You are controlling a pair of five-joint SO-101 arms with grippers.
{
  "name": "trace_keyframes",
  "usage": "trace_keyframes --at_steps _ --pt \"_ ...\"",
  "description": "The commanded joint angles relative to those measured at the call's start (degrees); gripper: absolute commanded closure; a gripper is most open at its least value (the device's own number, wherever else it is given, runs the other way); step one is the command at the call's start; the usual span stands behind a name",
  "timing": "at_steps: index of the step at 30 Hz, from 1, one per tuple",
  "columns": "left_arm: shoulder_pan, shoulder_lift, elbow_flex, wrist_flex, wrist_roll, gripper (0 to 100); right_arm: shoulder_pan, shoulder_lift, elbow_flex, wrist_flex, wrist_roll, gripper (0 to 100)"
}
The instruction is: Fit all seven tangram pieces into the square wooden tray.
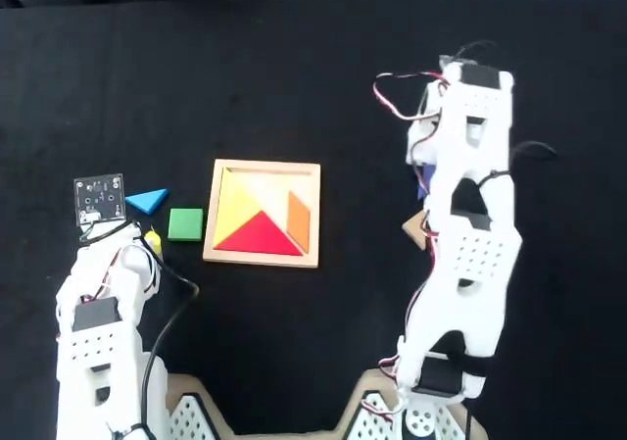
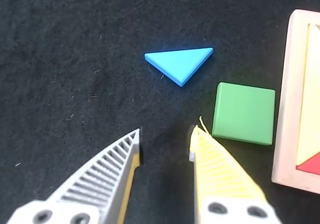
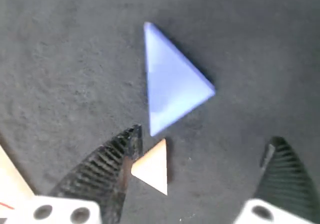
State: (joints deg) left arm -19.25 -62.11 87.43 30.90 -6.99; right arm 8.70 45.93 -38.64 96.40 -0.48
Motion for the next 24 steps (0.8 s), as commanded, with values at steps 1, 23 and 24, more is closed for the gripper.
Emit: trace_keyframes --at_steps 1,23,24 --pt "0.84 -0.79 -0.57 -0.97 -0.26 83 -1.76 1.98 -5.67 0.0 1.41 68.8" --pt "0.75 -0.79 -0.66 -0.97 -0.26 83 -1.23 14.99 -26.15 4.48 3.96 74.4" --pt "0.75 -0.79 -0.66 -0.97 -0.26 83 -1.23 14.99 -26.15 4.48 4.13 74.4"
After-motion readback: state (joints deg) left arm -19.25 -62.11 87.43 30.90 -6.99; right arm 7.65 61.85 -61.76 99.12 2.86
